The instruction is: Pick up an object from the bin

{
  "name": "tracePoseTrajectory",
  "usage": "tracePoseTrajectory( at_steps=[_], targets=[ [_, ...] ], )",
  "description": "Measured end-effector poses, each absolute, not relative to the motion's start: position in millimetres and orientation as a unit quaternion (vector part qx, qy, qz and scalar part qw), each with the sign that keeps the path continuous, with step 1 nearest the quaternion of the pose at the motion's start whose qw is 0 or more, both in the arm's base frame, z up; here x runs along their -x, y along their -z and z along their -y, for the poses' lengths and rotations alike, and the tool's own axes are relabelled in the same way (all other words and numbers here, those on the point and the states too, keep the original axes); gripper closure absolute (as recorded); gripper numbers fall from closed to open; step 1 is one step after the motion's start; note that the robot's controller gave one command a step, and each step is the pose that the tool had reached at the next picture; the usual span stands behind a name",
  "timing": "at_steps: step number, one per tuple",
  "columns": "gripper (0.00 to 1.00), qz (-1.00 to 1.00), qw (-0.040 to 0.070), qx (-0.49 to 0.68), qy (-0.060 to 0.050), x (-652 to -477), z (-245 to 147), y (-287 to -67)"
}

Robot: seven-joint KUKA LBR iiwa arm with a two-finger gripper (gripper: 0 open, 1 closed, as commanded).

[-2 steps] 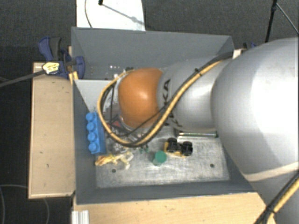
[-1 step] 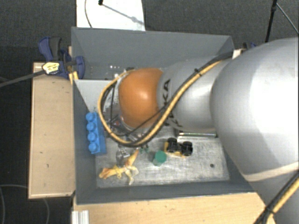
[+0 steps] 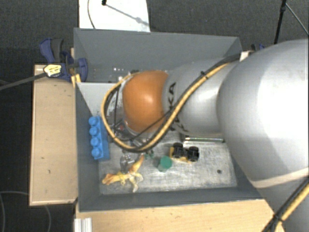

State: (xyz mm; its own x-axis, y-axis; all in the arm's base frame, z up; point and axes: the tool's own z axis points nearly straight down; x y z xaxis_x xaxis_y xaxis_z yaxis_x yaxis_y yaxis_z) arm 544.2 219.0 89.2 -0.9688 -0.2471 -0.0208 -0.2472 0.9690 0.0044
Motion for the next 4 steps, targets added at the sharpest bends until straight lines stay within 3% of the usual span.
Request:
tracePoseTrajectory(
  at_steps=[1, 2, 3, 4],
  targets=[
    [0.00, -0.992, 0.010, 0.127, -0.004, -543.4, -218, -89],
    [0.00, -0.988, 0.007, 0.155, -0.004, -539.7, -171, -86],
    [0.00, -0.979, 0.016, 0.203, -0.002, -518.8, -170, -81],
    [0.00, -0.971, 0.008, 0.240, -0.003, -522.1, -126, -82]
  ],
)
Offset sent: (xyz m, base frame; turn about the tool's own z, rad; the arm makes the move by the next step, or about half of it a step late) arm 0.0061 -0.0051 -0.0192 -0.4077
